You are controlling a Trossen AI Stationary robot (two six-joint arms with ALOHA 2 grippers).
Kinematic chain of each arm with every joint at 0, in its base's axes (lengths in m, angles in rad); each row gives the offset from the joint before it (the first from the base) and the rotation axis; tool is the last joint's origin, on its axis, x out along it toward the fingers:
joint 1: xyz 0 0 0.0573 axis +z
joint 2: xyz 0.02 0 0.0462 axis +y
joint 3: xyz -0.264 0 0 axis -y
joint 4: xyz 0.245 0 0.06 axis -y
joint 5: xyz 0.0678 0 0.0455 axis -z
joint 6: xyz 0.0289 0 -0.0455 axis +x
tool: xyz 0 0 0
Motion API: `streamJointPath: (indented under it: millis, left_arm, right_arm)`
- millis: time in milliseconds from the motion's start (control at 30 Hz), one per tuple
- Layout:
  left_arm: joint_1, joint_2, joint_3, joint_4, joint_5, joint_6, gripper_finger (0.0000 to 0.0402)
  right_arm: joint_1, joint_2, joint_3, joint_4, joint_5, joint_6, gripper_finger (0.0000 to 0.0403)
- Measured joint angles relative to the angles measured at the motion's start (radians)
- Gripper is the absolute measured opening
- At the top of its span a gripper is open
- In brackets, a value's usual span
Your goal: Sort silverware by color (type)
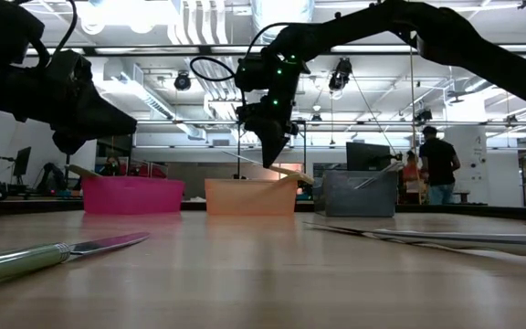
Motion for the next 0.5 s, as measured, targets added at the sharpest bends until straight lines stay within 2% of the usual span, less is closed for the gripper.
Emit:
streamJointPath:
  millis: [500]
  left_arm:
    - [0.000,0.015,0.000,0.001,0.000,-0.005,0.0071]
  right_arm:
    - [0.000,0.000,0.000,0.000,0.000,0.000,0.0020]
